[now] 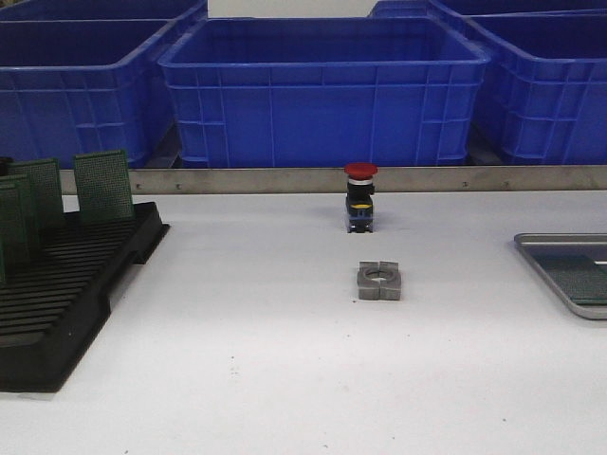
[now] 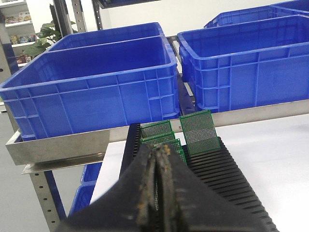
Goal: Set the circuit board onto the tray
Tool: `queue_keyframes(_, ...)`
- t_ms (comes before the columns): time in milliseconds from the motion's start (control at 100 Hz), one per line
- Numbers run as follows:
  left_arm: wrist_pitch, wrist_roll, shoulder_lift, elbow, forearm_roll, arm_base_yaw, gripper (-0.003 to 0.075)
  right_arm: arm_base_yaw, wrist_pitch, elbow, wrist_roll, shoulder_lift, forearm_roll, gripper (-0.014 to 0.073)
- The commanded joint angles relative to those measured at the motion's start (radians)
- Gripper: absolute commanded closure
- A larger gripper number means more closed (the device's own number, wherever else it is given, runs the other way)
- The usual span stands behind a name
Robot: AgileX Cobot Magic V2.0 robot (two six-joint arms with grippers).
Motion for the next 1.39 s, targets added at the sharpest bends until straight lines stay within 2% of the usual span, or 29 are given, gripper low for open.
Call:
queue_keyframes(0, -0.076, -0.009, -0.032, 0.038, -0.007, 0.004, 0.0739, -0.003, -0.108, 0.022, 0.070, -0.025, -0.049, 0.0663)
queue_keyframes(310, -0.076, -0.009, -0.032, 0.038, -0.007, 0.004, 0.0739, -0.002, -0.107, 0.190, 0.083, -0.245, -0.029, 0.0663)
queue_keyframes(430, -0.076, -0.009, -0.032, 0.038, -0.007, 0.004, 0.0739, -0.002, -0.075, 0.188, 0.077, -0.241, -0.022, 0.0663)
queue_keyframes(1380, -0.076, -0.009, -0.032, 0.038, -0.007, 0.004, 0.0739, -0.002, -0.079, 0.188, 0.059, -0.241, -0.019, 0.0663)
